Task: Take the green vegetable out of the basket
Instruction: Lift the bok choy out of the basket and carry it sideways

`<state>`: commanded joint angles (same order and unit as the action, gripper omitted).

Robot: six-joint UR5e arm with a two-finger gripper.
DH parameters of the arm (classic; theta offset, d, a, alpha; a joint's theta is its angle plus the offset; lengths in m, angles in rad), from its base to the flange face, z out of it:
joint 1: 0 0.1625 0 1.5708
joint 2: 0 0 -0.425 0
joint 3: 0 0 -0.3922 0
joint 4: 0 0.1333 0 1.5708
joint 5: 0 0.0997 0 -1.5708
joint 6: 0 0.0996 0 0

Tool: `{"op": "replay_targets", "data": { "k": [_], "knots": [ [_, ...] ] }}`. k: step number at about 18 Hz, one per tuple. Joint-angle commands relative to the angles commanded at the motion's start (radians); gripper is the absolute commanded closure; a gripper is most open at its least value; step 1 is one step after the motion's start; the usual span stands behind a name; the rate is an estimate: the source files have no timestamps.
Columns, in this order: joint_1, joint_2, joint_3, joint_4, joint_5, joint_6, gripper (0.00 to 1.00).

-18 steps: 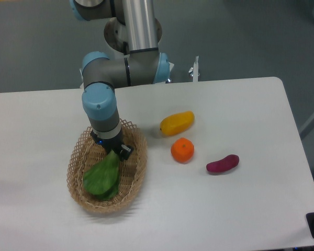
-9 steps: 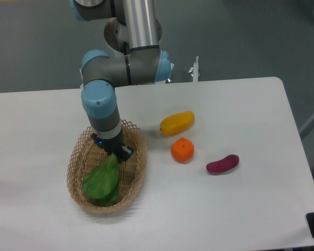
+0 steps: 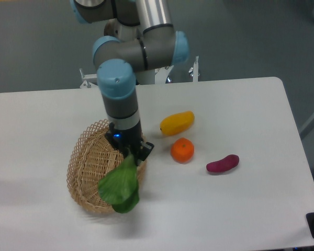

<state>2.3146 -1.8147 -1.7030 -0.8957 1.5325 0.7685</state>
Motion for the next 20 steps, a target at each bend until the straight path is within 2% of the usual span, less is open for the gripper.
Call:
{"op": "replay_targets", "data": {
  "k": [3, 6, 15, 18, 20],
  "knots": [
    [0.066, 0.000, 0.077, -0.057, -0.023, 0.040, 0.75],
    [0.140, 0.000, 0.115, -0.097, -0.031, 0.125, 0.75],
    [0.393, -0.011, 0.118, -0.123, -0.066, 0.512, 0.75],
    [0.437, -0.023, 0.123, -0.121, -0.068, 0.580, 0.75],
    [0.440, -0.029, 0.128, -0.120, -0.066, 0.586, 0.75]
  ]
}}
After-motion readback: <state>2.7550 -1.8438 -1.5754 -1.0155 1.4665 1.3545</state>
